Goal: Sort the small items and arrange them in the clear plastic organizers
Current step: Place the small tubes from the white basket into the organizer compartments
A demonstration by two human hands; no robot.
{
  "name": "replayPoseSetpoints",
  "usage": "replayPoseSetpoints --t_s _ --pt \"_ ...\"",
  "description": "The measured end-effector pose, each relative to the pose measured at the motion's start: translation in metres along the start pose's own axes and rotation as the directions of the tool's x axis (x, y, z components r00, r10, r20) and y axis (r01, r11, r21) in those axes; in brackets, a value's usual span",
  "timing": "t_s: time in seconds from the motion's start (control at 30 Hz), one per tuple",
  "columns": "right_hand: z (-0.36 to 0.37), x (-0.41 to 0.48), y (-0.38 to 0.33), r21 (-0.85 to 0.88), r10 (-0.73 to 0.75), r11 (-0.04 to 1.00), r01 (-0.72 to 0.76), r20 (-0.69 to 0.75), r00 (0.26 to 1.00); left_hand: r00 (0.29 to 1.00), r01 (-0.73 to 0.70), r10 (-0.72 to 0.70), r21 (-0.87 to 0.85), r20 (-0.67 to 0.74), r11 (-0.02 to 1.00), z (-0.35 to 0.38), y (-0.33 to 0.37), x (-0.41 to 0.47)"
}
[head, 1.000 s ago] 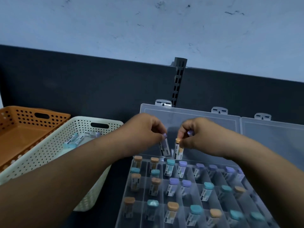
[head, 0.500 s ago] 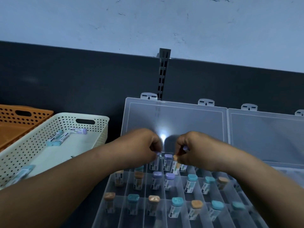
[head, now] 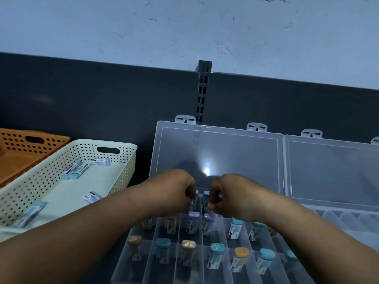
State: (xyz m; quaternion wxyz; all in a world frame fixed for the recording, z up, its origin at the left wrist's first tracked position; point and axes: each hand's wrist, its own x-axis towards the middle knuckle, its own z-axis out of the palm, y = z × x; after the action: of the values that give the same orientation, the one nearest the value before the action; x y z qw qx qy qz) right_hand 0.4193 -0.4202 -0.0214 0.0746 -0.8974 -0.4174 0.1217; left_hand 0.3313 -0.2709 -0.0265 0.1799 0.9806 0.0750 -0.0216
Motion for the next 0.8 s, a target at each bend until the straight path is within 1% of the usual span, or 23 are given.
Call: replayPoseSetpoints --t_s 0.2,0.43,0.63,0.67,0.73,0.8 --pt "0.000 -0.001 0.000 -0.008 0.002 1.000 -0.002 0.014 1.000 1.000 0.019 -0.019 0.019 0.013 1.000 -0.001 0.001 -0.003" --pt "-0.009 -0.008 -0.002 0.035 -0.015 0.999 0.015 0.000 1.000 0.999 0.034 -0.033 -0.025 0.012 0.999 -0.001 0.001 -0.006" --pt "-0.020 -0.013 -0.003 0.133 -0.005 0.991 0.012 -0.051 0.999 0.999 0.034 -0.034 0.011 -0.002 0.999 -0.007 0.004 -0.007" --pt "-0.022 -0.014 -0.003 0.170 -0.005 0.985 0.014 -0.054 0.999 0.999 0.034 -0.034 -0.003 -0.005 0.999 -0.008 0.005 -0.007" --pt "-0.026 -0.015 -0.001 0.327 0.000 0.945 0.024 -0.074 0.997 1.000 0.021 -0.022 -0.042 -0.022 0.999 -0.011 0.008 -0.007" --pt "-0.027 -0.017 0.001 0.536 0.016 0.843 0.043 -0.104 0.994 0.999 -0.007 0.003 -0.087 -0.046 0.996 -0.013 0.013 -0.007"
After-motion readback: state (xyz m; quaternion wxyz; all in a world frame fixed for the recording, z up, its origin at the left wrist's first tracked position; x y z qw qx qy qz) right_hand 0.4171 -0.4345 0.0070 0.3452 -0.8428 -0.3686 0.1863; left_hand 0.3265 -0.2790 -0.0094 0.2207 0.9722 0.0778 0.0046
